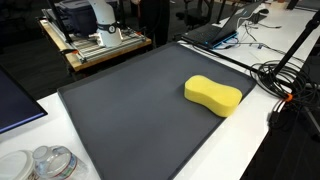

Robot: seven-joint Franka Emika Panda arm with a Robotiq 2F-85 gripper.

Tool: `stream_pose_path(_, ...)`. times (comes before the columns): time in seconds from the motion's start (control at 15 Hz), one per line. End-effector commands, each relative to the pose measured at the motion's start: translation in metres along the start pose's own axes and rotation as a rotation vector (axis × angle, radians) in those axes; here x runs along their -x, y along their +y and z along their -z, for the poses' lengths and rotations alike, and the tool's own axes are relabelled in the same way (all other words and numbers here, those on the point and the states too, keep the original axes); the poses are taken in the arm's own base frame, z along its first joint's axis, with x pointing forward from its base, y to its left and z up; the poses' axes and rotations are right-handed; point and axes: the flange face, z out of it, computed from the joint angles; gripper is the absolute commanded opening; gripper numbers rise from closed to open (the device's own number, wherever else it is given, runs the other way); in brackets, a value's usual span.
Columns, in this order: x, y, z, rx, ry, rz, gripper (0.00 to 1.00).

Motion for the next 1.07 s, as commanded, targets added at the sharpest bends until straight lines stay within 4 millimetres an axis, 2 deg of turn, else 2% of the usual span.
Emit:
stream_pose_path(0.0, 0.026, 0.008, 0.040, -0.013, 0.064, -0.104, 1.00)
stream_pose_path(0.33, 0.051, 0.012, 0.085, -0.019, 0.149, -0.159, 1.00)
stream_pose_path(0.4, 0.043, 0.015, 0.069, 0.008, 0.118, -0.140, 1.00)
stream_pose_path(0.6, 0.049, 0.015, 0.083, 0.012, 0.141, -0.150, 1.00)
stream_pose_path(1.0, 0.048, 0.014, 0.082, 0.007, 0.141, -0.150, 1.00)
